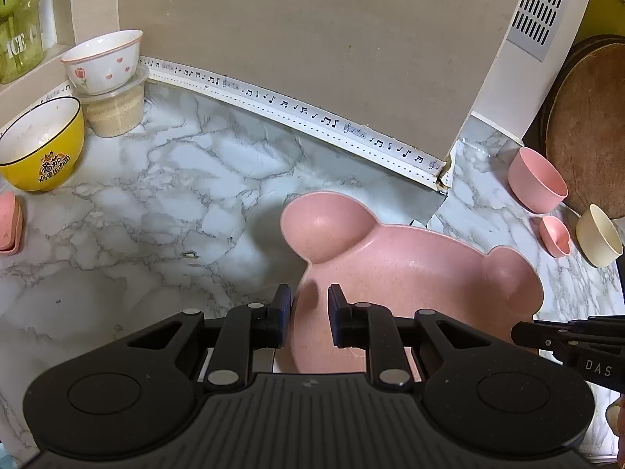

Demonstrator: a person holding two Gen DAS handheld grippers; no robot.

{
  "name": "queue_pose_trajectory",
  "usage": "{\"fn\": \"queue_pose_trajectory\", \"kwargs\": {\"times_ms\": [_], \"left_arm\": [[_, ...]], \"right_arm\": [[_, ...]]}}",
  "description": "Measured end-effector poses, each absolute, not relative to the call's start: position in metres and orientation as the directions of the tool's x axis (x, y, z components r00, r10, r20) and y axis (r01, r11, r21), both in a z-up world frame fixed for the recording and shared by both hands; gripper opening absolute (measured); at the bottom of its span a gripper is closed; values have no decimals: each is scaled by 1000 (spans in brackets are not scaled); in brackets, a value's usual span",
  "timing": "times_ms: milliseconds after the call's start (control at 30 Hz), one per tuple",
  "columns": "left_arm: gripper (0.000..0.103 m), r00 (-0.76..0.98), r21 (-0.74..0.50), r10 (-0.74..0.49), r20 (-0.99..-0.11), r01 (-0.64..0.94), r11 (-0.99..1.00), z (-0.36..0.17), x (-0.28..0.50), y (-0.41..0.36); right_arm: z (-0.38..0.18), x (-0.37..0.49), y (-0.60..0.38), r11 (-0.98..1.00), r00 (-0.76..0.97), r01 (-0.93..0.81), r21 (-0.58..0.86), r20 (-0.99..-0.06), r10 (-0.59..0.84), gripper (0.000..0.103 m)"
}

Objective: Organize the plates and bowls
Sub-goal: 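Carry the pink bear-shaped plate with both tools toward the yellow bowl, then lower the bear-shaped plate onto the counter and open both tools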

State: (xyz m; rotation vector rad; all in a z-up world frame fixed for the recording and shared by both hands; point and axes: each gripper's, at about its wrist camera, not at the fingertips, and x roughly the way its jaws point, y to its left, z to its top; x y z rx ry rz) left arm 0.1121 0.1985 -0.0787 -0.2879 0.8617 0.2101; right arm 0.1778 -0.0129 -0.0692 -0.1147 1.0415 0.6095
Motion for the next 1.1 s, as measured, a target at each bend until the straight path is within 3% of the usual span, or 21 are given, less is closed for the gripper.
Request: {"fn": "queue_pose_trajectory", "kwargs": {"times_ms": [433, 1100], "left_arm": [[20, 629, -133, 88, -772, -296, 946, -80, 111, 197], [20, 682, -106, 82, -726, -229, 968, -49, 86, 170]], "right_arm": [[-68, 176, -17, 843, 374, -510, 170, -839, 395, 23], [-29, 147, -32, 795, 384, -558, 237, -775, 501, 35]]}}
